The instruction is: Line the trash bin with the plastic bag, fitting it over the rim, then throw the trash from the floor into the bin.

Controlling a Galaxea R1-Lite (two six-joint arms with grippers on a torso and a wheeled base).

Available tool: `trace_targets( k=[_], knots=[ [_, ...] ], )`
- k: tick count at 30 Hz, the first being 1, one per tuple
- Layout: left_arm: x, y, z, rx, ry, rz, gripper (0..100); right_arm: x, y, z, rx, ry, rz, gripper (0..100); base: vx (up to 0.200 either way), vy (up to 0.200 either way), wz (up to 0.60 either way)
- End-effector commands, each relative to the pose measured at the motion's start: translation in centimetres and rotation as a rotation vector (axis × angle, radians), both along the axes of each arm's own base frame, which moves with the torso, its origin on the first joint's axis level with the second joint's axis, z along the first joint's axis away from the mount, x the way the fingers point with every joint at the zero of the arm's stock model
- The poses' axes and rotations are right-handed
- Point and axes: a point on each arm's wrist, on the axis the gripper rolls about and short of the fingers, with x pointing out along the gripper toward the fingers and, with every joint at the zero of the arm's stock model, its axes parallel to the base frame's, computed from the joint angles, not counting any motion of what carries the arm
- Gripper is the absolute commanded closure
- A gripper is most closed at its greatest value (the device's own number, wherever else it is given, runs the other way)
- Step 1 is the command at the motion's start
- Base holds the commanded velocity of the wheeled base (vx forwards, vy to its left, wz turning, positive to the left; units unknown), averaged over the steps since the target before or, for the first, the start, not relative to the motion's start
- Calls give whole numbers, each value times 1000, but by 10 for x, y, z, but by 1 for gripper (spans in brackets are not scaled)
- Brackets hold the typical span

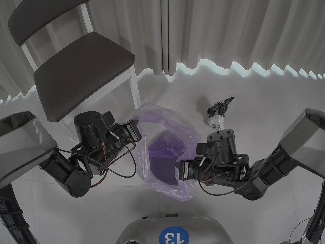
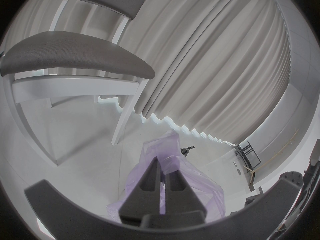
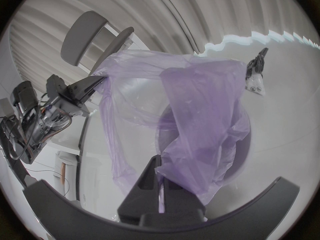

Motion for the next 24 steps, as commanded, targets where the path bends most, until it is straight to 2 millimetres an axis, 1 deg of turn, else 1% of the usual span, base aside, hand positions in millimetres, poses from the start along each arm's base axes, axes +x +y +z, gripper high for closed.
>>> trace_targets(
  k=[1, 2, 3, 4, 6, 8, 9, 10, 12, 15, 16, 19, 20, 24],
  knots=[
    [-1, -3, 0, 0, 0, -10, 100, 18, 18, 6, -56, -39, -7, 100, 0, 0, 0],
    [-1, -4, 0, 0, -1, -11, 100, 19, 19, 6, -60, -38, -6, 100, 0, 0, 0],
    [-1, -4, 0, 0, -1, -11, 100, 19, 26, 9, -70, -34, 4, 100, 0, 0, 0],
    [-1, -4, 0, 0, -1, -11, 100, 19, 27, 9, -72, -34, 7, 100, 0, 0, 0],
    [-1, -5, 0, 0, -1, -14, 100, 18, 39, 7, -90, -14, 29, 100, 0, 0, 0],
    [-1, -5, 0, 0, -1, -14, 100, 17, 46, 6, -95, -11, 42, 100, 0, 0, 0],
    [-1, -5, -1, 0, -1, -14, 100, 16, 51, 2, -102, -5, 54, 100, 0, 0, 0],
    [-1, -5, -1, 0, -1, -14, 100, 17, 51, 2, -103, -4, 54, 100, 0, 0, 0],
    [-1, -6, -1, -1, -1, -16, 100, 18, 58, -6, -110, 3, 65, 100, 0, 0, 0],
    [-1, -6, 0, -1, -3, -16, 100, 19, 60, -13, -121, 15, 67, 100, 0, 0, 0],
    [-1, -6, -1, -1, -1, -16, 100, 20, 59, -17, -127, 22, 63, 100, 0, 0, 0],
    [-1, -7, -2, 2, 3, -19, 100, 25, 53, -19, -130, 28, 44, 100, 0, 0, 0],
    [-1, -10, -6, 5, 9, -25, 100, 34, 42, -20, -132, 34, 11, 100, 0, 0, 0],
    [-2, -14, -9, 9, 19, -36, 100, 51, 17, -21, -132, 41, -58, 100, 0, 0, 0]
  ],
)
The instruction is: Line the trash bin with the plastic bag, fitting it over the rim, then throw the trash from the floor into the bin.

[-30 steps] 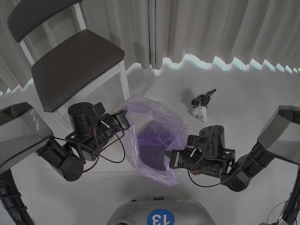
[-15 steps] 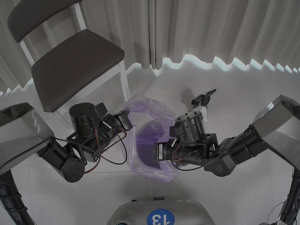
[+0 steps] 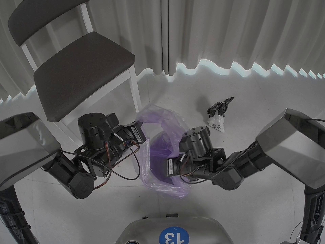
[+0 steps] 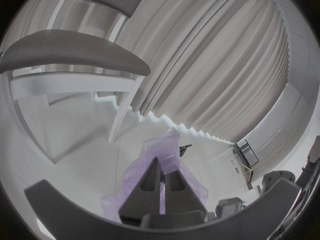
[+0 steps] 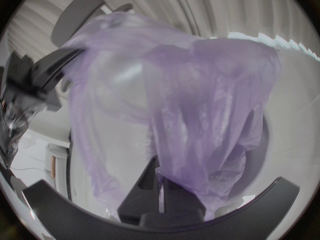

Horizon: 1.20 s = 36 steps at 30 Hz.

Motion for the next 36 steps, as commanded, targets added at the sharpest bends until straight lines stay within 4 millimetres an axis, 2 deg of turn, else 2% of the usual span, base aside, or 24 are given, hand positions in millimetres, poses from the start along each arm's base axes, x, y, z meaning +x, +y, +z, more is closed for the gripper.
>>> trace_targets(
  k=[1, 5, 10, 15, 16, 18, 21, 22, 25, 29, 36],
  knots=[
    [-1, -6, -7, 8, 18, -16, 100, 19, -29, -7, -12, 18, -81, 100, 0, 0, 0],
    [-4, -13, -7, 6, 17, -36, 100, 25, -61, -5, -23, 34, -149, 100, 0, 0, 0],
    [-7, -32, -4, 5, -1, -84, 100, 10, -88, 11, -9, 24, -191, 100, 0, 0, 0],
    [-3, -60, 6, 11, -17, -157, 100, -13, -102, 17, 7, 1, -195, 100, 0, 0, 0],
    [-3, -60, 6, 11, -17, -157, 100, -13, -102, 17, 7, 1, -195, 100, 0, 0, 0],
    [1, -80, 4, 22, -6, -194, 100, -25, -109, 14, 13, -9, -196, 100, 0, 0, 0],
    [4, -94, 0, 18, -12, -215, 100, -32, -114, 10, 19, -15, -197, 100, 0, 0, 0],
    [5, -105, -4, 17, -14, -234, 100, -37, -117, 7, 24, -26, -199, 100, 0, 0, 0],
    [4, -119, -20, 27, 3, -260, 100, -43, -121, 4, 34, -40, -201, 100, 0, 0, 0],
    [8, -122, -41, 38, 29, -258, 100, -46, -123, 1, 37, -40, -202, 100, 0, 0, 0],
    [26, -111, -59, 33, 35, -235, 100, -46, -123, 0, 41, -40, -203, 100, 0, 0, 0]
  ],
)
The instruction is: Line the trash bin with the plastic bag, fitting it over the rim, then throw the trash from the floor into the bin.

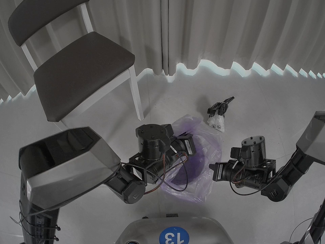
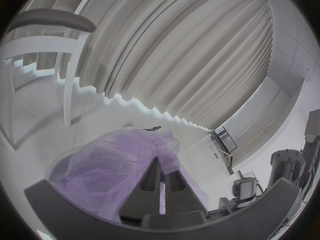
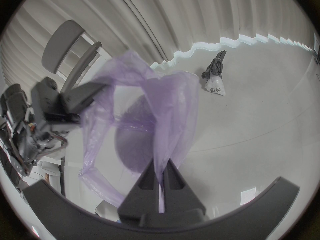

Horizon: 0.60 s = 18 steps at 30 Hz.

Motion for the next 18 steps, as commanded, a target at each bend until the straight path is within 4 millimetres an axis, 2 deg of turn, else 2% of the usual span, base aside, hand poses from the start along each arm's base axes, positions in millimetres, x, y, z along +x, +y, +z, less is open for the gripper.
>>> trace_targets(
  k=[1, 8, 10, 11, 13, 18],
  knots=[
    [15, 7, -26, 29, 40, 13, 100, -1, 0, -1, 3, -4, 1, 100, 0, 0, 0],
    [42, 32, -45, 10, 61, 64, 100, -2, -1, -1, 2, -4, 1, 100, 0, 0, 0],
    [44, 33, -46, 10, 61, 64, 100, -2, -1, -1, 2, -4, 1, 100, 0, 0, 0],
    [51, 44, -53, 9, 63, 79, 100, -3, 1, 0, 3, -6, 6, 100, 0, 0, 0],
    [57, 52, -58, 8, 64, 100, 100, -4, 2, 0, 4, -7, 12, 100, 0, 0, 0],
    [62, 66, -52, -9, 39, 132, 100, -5, 7, 0, 0, -13, 17, 100, 0, 0, 0]
  ],
)
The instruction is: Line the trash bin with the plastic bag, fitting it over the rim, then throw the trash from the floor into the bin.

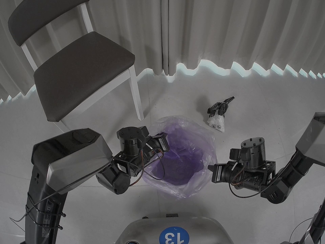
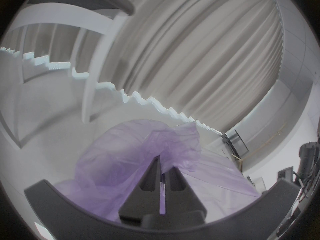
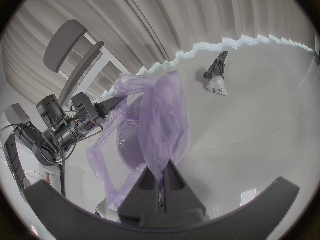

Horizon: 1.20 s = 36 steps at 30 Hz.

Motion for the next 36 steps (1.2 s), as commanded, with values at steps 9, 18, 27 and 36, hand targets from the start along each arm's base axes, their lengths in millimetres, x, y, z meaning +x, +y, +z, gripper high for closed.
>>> trace_targets(
  k=[9, 18, 27, 36],
  knots=[
    [-14, 36, 27, -14, -24, 63, 100, 8, 14, -2, -9, -19, 9, 100, 0, 0, 0],
    [-37, 52, 44, 13, -52, 83, 100, 23, 29, -5, -51, 11, 32, 100, 0, 0, 0],
    [-45, 63, 54, 212, -42, 50, 100, 45, 51, 3, -147, 46, 75, 100, 0, 0, 0],
    [-37, 52, 63, 222, -24, 31, 100, 39, 54, -16, -249, 82, 64, 100, 0, 0, 0]
  ],
)
